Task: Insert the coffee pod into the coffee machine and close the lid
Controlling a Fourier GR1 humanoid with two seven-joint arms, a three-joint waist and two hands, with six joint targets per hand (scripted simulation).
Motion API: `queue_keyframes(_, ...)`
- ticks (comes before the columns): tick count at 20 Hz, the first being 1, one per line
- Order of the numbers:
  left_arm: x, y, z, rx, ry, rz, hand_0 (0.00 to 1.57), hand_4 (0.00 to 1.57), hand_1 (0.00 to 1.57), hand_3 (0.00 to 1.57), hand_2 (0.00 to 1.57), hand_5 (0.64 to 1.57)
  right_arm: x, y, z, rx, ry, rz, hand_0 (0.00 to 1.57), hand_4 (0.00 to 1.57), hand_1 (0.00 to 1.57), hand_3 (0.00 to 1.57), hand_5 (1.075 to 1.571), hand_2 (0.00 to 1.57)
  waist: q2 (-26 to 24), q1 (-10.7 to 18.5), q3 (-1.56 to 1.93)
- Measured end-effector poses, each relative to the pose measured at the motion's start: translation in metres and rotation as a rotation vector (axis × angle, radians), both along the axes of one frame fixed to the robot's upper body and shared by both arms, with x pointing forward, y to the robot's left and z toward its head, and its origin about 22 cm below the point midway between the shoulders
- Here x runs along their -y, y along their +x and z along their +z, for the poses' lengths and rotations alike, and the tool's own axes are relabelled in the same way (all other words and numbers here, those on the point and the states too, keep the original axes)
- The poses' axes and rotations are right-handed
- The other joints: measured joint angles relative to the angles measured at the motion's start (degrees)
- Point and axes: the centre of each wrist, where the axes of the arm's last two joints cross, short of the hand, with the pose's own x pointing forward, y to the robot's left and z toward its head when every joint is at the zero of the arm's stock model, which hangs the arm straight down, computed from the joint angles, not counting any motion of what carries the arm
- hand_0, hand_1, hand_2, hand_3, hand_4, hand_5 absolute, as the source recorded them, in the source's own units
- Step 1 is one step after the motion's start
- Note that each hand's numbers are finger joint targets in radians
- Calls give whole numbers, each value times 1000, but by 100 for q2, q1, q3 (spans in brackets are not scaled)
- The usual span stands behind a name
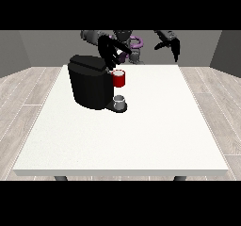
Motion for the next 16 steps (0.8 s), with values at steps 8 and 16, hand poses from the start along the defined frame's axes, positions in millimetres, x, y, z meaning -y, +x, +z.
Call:
queue_keyframes(8,23,9,15,42,1,-91,0,395,0,0,0,1571,17,-10,49,2,9,-113,0,0,0,0,1571,0,329,591,70)
queue_keyframes(16,30,19,44,120,-2,-139,0,215,0,0,0,1571,-43,-13,95,337,-31,147,0,0,0,0,1571,0,886,1250,-144)
